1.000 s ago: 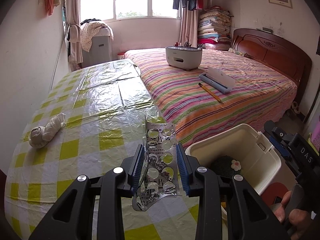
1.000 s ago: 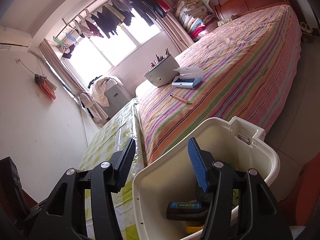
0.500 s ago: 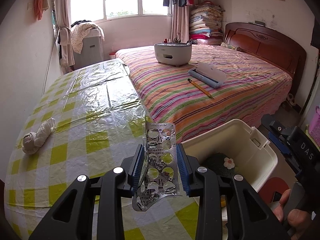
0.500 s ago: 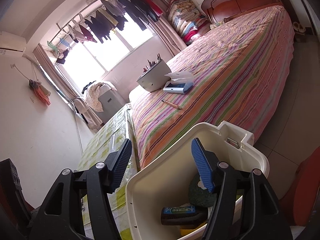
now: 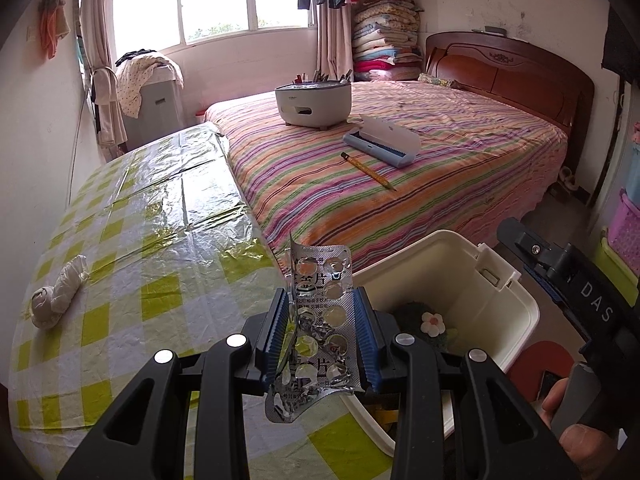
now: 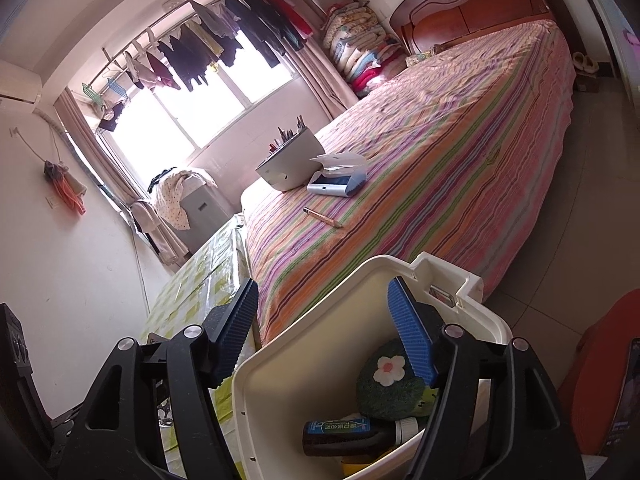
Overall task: Collect trash
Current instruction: 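Lower the silver blister pack into the cream bin and open the left tool, then move both open tools from the bin back to the table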
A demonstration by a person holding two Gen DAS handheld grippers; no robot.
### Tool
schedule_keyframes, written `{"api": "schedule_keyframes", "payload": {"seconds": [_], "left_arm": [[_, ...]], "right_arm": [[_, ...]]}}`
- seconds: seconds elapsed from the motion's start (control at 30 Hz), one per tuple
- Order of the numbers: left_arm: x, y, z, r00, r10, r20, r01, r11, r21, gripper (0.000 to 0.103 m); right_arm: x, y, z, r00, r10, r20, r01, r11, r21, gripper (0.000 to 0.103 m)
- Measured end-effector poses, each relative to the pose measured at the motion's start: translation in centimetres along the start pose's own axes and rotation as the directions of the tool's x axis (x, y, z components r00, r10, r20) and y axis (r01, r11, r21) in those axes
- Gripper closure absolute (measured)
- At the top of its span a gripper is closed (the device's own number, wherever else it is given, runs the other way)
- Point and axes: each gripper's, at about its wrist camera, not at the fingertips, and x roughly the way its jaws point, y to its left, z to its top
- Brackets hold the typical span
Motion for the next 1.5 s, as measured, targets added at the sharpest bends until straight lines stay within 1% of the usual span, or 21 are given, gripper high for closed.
{"api": "schedule_keyframes", "payload": {"seconds": [0.23,0.5,0.8,0.87,0.9,0.93,0.97,1.1,1.2,1.37,1.5], "left_arm": [[0.9,-2.0,-0.1,0.999,-0.037,-0.026,0.038,0.998,0.04,0.07],[1.7,-4.0,-0.4,0.996,-0.069,-0.05,0.073,0.994,0.08,0.07],[2.4,-5.5,-0.3,0.993,-0.084,-0.078,0.093,0.989,0.116,0.069],[2.5,-5.8,-0.4,0.992,-0.089,-0.09,0.1,0.986,0.131,0.057],[2.3,-5.9,-0.5,0.993,-0.084,-0.082,0.095,0.986,0.136,0.044],[2.1,-6.0,-0.5,0.995,-0.077,-0.066,0.086,0.986,0.142,0.034],[1.8,-6.0,-0.6,0.996,-0.069,-0.049,0.075,0.986,0.149,0.032],[1.0,-6.3,-0.7,0.999,-0.032,-0.005,0.033,0.979,0.201,0.027],[0.4,-5.7,-0.7,1.0,-0.012,0.022,0.007,0.977,0.212,0.027],[-0.4,-3.2,-0.7,0.998,0.039,0.05,-0.047,0.984,0.174,0.027],[-0.8,0.1,-0.4,0.995,0.082,0.054,-0.088,0.99,0.113,0.027]], "right_arm": [[-1.0,-1.1,0.5,0.998,-0.009,0.059,0.005,0.998,0.065,0.033],[-3.1,-3.7,1.3,0.985,-0.013,0.172,-0.022,0.981,0.195,0.03],[-3.3,-4.7,1.5,0.985,0.001,0.173,-0.045,0.967,0.249,0.029],[-3.3,-4.8,1.4,0.985,0.003,0.17,-0.047,0.966,0.255,0.029],[-3.3,-4.7,1.4,0.985,0.004,0.17,-0.048,0.965,0.256,0.029],[-3.3,-4.6,1.4,0.985,0.004,0.17,-0.048,0.966,0.256,0.029],[-3.3,-4.6,1.4,0.985,0.005,0.17,-0.049,0.965,0.257,0.029],[-3.1,-4.6,1.4,0.987,0.01,0.162,-0.052,0.965,0.257,0.028],[-2.8,-4.4,1.3,0.988,0.011,0.151,-0.05,0.965,0.256,0.027],[-2.3,-3.6,1.0,0.992,0.018,0.127,-0.048,0.97,0.237,0.027],[-1.8,-2.7,0.8,0.994,0.023,0.11,-0.046,0.976,0.212,0.026]]}}
